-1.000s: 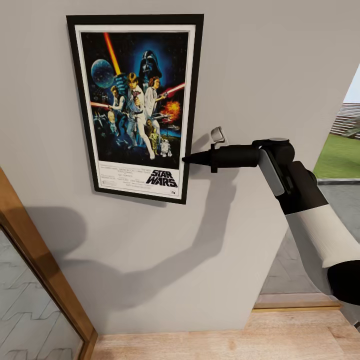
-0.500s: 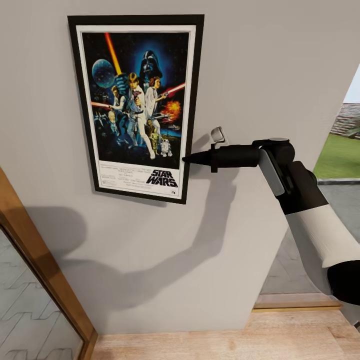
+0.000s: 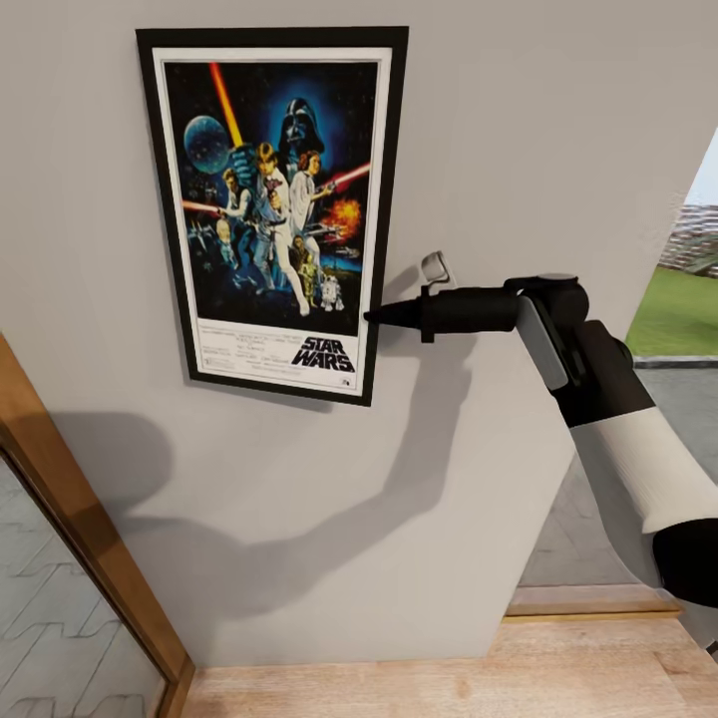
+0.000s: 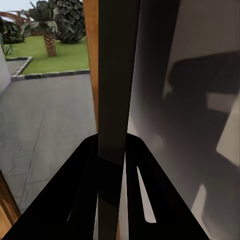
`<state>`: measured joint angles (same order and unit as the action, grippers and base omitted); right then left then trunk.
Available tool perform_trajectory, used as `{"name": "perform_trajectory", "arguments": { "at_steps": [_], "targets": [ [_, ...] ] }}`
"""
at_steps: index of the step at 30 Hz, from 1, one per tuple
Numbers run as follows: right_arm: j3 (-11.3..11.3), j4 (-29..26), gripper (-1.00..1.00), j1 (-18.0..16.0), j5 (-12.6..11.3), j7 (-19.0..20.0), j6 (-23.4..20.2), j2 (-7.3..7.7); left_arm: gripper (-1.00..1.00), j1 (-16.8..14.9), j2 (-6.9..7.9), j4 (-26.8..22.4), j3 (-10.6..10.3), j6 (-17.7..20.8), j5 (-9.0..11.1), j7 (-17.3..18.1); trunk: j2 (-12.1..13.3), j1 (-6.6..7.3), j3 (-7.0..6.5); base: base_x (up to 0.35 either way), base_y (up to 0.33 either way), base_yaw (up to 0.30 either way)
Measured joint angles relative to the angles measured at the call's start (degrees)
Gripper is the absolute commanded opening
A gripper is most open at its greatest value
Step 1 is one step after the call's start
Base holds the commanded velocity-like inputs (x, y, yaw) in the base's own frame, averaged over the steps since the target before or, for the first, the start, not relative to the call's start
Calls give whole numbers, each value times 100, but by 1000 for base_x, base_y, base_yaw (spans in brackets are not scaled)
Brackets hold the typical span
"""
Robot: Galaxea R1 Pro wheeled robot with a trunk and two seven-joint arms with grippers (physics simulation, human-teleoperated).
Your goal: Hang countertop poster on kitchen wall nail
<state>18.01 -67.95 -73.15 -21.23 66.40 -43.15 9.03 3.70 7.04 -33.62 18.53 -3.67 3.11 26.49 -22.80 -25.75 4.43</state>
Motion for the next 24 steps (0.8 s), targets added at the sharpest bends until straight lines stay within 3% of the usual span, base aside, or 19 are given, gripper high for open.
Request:
{"name": "perform_trajectory", "arguments": {
  "at_steps": [24],
  "targets": [
    [9,1,-100,-60,5,-9,-6,-3,100,0,0,0,0,0,0,0,0,0,0,0,0,0]
  ]
}}
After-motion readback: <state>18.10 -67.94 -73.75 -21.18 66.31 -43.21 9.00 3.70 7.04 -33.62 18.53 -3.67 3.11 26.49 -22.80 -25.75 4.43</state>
